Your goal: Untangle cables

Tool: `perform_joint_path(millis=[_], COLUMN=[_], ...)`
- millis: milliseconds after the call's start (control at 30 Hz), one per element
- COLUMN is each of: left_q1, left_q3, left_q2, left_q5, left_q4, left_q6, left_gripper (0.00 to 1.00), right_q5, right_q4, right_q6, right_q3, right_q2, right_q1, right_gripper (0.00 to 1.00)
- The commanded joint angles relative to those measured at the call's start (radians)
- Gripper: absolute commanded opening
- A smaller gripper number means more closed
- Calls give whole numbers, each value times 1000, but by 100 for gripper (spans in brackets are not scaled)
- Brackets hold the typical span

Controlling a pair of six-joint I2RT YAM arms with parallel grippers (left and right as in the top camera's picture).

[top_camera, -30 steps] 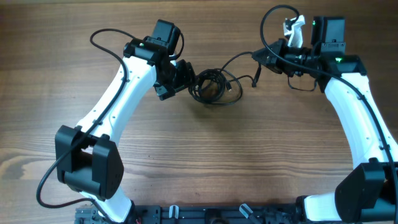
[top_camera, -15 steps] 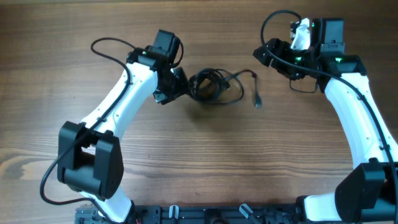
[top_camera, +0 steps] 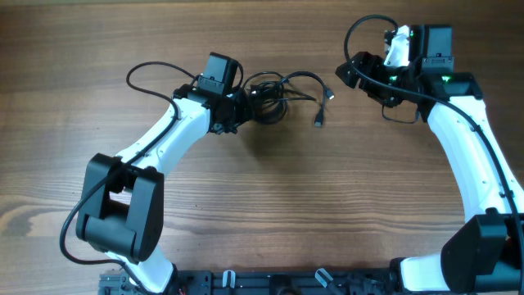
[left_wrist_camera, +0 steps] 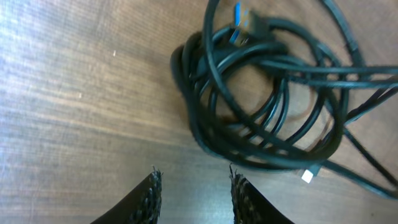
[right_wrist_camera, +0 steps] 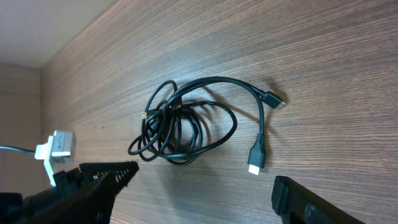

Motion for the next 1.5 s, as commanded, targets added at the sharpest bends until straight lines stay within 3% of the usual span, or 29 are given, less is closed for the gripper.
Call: perform_joint_path(millis=[0, 100, 167, 333, 567, 867, 933, 1000, 1033, 1167, 1267, 1300, 1467], left_q1=[2, 2, 2, 2, 2, 3, 3, 3, 3, 3, 3, 3, 3], left_q3=[-12, -12, -12, -12, -12, -12, -11, -11, -11, 5, 6, 6, 6], left_q2=[16, 16, 16, 16, 18, 114, 114, 114, 113, 74, -10, -82, -144], left_q5=[-107, -105, -105, -24, -8, -12, -12, -15, -19, -28, -26, 39, 284], left_q4=[41, 66, 80, 126, 153, 280, 301, 329, 340, 345, 321, 259, 212], left_q6=[129, 338, 496, 873, 1029, 1031, 1031, 1012, 991, 863, 669, 561, 357], left_gripper=[39, 37, 26, 34, 40, 41, 30, 4, 4, 4, 4, 4, 4], right_q5=[19, 26, 26, 27, 34, 34, 34, 34, 34, 28, -28, -96, -201], right_q4=[0, -2, -5, -10, -13, -14, -16, -16, -16, -15, -4, 12, 59], right_q6=[-13, -13, -13, -13, -13, -13, -13, -12, -13, -12, -17, -45, -54], right_q3=[11, 11, 11, 11, 11, 11, 11, 11, 11, 11, 11, 11, 11], right_q2=[6, 6, 6, 6, 6, 6, 6, 6, 6, 6, 6, 6, 6], right_q1=[0, 0, 0, 0, 0, 0, 0, 0, 0, 0, 0, 0, 49], right_gripper=[83, 84, 84, 84, 84, 84, 84, 84, 84, 84, 84, 85, 84])
